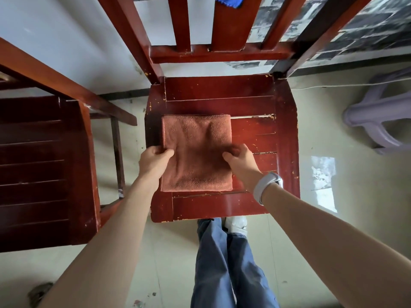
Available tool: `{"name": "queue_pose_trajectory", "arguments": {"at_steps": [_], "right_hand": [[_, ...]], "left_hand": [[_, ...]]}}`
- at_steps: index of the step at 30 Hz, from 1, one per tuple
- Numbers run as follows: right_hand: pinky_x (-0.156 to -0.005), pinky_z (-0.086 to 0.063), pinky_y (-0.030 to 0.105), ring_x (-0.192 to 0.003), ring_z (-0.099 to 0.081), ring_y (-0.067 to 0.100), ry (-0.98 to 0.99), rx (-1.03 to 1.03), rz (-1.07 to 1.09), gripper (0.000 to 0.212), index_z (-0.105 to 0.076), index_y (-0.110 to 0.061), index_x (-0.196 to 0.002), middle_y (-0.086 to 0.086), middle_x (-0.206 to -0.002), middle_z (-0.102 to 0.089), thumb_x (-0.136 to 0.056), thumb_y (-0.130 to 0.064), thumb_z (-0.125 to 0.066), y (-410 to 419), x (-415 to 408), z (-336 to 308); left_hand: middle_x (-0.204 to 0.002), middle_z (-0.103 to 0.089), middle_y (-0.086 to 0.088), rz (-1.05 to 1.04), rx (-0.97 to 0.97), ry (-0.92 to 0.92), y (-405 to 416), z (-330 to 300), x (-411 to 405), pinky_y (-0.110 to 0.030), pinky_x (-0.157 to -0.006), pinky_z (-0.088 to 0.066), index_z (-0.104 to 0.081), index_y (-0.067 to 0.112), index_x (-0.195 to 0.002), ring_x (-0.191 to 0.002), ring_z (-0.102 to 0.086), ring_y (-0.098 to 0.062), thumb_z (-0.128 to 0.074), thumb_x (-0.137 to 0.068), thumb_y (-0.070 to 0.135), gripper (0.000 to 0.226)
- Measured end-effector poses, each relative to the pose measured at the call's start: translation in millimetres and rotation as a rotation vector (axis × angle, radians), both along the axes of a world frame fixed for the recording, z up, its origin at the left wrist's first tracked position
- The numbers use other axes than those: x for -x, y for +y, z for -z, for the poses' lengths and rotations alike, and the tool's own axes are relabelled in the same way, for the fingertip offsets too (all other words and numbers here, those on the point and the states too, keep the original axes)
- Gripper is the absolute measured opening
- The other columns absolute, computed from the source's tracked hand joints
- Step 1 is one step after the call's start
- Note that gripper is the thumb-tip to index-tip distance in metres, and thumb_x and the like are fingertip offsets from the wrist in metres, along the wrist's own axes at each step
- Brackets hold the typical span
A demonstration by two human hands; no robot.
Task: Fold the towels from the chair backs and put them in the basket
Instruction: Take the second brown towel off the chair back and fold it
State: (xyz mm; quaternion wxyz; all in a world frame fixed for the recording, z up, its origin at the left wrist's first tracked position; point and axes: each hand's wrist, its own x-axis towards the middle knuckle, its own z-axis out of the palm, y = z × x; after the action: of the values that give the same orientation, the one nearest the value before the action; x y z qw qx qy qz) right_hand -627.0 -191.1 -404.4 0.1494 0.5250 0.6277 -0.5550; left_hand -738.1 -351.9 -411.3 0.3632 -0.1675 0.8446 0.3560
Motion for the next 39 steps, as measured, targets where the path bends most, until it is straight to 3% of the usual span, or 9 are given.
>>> {"name": "queue_pose_trajectory", "arguments": {"at_steps": [5,11,15,17,21,27,31,35,39], "right_hand": [[-0.093,-0.047,0.040,-0.105,-0.056,0.022,0.116,0.144,0.070,0.037,-0.050,-0.019,-0.125,0.005,-0.113,-0.061,-0.088,-0.013,-0.050,15.3,-28.5,-36.1],[-0.058,-0.044,0.019,-0.078,-0.058,0.001,0.207,0.174,0.225,0.028,-0.055,-0.035,-0.109,-0.009,-0.098,-0.061,-0.091,-0.014,-0.049,35.7,-108.0,-111.1],[-0.080,-0.049,0.035,-0.090,-0.057,0.016,0.238,0.151,0.338,0.032,-0.055,-0.024,-0.118,0.001,-0.100,-0.060,-0.093,-0.007,-0.046,50.9,-168.8,-167.1],[-0.087,-0.049,0.037,-0.091,-0.057,0.019,0.251,0.092,0.377,0.034,-0.051,-0.017,-0.125,0.002,-0.097,-0.060,-0.093,-0.006,-0.046,67.1,-202.0,-193.3],[-0.062,-0.045,0.012,-0.070,-0.056,0.006,0.319,-0.027,0.482,0.030,-0.053,-0.022,-0.118,-0.008,-0.079,-0.058,-0.092,-0.006,-0.047,109.9,-273.6,-236.7],[-0.070,-0.044,0.026,-0.076,-0.055,0.013,0.391,-0.195,0.678,0.032,-0.058,-0.024,-0.114,-0.003,-0.085,-0.061,-0.090,-0.005,-0.049,184.0,-431.5,-298.7],[-0.073,-0.047,0.024,-0.074,-0.057,0.009,0.400,-0.324,0.855,0.031,-0.062,-0.028,-0.104,-0.009,-0.083,-0.064,-0.088,-0.004,-0.049,217.6,-537.5,-328.8],[-0.074,-0.049,0.017,-0.076,-0.061,0.000,0.436,-0.390,1.033,0.035,-0.063,-0.038,-0.088,-0.015,-0.084,-0.067,-0.089,-0.006,-0.050,240.4,-620.5,-348.3],[-0.081,-0.051,0.026,-0.086,-0.063,0.009,0.445,-0.468,1.194,0.029,-0.059,-0.031,-0.104,-0.004,-0.095,-0.067,-0.090,-0.008,-0.051,267.1,-680.4,-353.1]], "left_hand": [[-0.092,-0.057,0.015,-0.009,-0.155,0.028,1.0,-43.2,-26.3,-0.019,-0.068,-0.043,-0.055,0.026,-0.103,-0.085,-0.055,-0.003,-0.057,-0.087,0.039,0.021],[-0.087,-0.057,0.023,0.086,-0.259,0.050,23.3,-120.3,-80.0,-0.018,-0.067,-0.043,-0.061,0.033,-0.089,-0.083,-0.055,0.004,-0.061,-0.086,0.033,0.003],[-0.121,-0.061,-0.002,0.232,-0.255,0.050,64.1,-174.2,-124.5,-0.037,-0.099,-0.045,-0.057,0.011,-0.121,-0.111,-0.056,-0.019,-0.060,-0.087,0.030,0.039],[-0.128,-0.057,-0.005,0.324,-0.260,0.086,93.0,-200.2,-151.1,-0.035,-0.103,-0.040,-0.054,0.010,-0.125,-0.116,-0.052,-0.019,-0.059,-0.087,0.030,0.043],[-0.119,-0.061,-0.006,0.505,-0.297,0.157,159.4,-244.7,-206.4,-0.034,-0.097,-0.044,-0.059,0.009,-0.117,-0.109,-0.055,-0.019,-0.057,-0.088,0.029,0.036],[-0.079,-0.061,0.016,0.692,-0.470,0.218,280.2,-307.0,-347.6,-0.004,-0.060,-0.042,-0.060,0.022,-0.090,-0.073,-0.055,0.007,-0.059,-0.087,0.022,0.004],[-0.078,-0.063,0.008,0.817,-0.557,0.144,353.7,-335.7,-446.5,-0.020,-0.070,-0.047,-0.063,0.019,-0.091,-0.073,-0.060,-0.010,-0.061,-0.086,0.018,0.006],[-0.079,-0.063,0.008,0.980,-0.650,0.106,419.1,-354.9,-525.1,-0.019,-0.069,-0.045,-0.063,0.018,-0.092,-0.073,-0.058,-0.007,-0.062,-0.085,0.014,0.008],[-0.088,-0.065,0.001,1.158,-0.694,0.072,478.4,-359.6,-589.4,-0.025,-0.076,-0.044,-0.062,0.015,-0.093,-0.083,-0.059,-0.014,-0.061,-0.086,0.015,0.008]]}}
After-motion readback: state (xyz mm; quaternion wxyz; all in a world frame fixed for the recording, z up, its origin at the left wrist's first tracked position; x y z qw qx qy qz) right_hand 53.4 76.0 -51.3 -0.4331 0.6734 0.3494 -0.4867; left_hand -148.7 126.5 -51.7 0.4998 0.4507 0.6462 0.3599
